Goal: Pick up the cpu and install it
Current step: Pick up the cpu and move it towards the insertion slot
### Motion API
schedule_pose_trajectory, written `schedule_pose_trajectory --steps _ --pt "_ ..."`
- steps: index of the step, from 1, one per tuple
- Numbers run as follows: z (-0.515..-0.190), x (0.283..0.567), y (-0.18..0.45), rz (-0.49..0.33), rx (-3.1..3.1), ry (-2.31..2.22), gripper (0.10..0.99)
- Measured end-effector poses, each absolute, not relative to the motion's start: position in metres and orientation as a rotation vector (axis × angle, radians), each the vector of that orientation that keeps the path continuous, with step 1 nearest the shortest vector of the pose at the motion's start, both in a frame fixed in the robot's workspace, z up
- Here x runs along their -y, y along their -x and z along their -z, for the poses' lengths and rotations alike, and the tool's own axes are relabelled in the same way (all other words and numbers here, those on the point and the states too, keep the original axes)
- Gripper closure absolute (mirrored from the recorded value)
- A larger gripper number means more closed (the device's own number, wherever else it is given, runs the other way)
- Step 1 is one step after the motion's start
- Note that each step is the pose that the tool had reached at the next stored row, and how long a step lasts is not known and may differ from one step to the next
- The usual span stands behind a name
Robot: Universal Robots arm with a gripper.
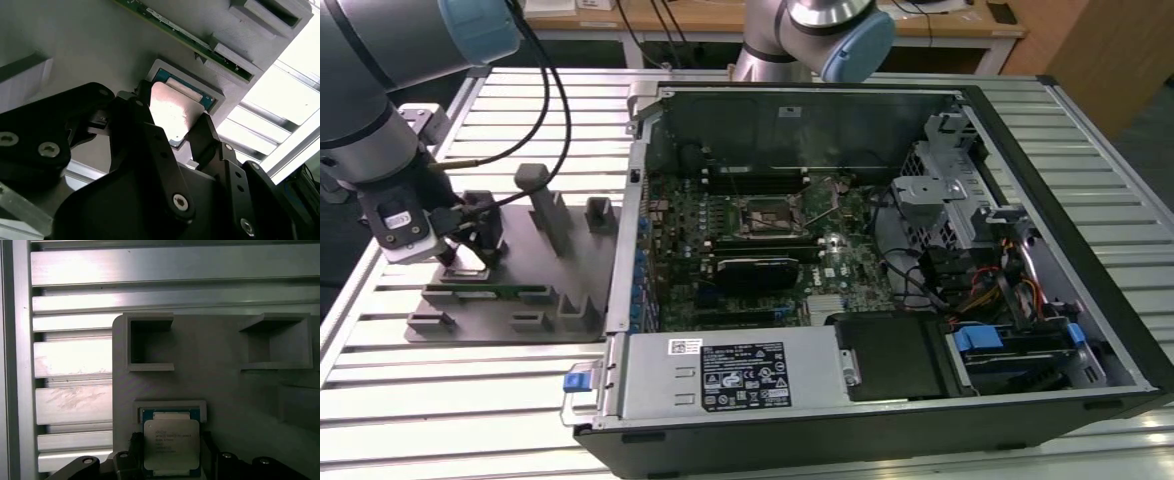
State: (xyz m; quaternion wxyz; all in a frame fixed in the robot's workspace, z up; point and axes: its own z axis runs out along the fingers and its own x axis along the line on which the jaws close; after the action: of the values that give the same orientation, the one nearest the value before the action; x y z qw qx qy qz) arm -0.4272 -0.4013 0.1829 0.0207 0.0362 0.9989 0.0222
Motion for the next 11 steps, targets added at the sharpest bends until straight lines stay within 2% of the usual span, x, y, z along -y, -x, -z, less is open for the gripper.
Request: schedule_pose_trajectory --steps 11 --pt "-0.204 0.401 0.427 -0.069 -3.097 -0.112 0.545"
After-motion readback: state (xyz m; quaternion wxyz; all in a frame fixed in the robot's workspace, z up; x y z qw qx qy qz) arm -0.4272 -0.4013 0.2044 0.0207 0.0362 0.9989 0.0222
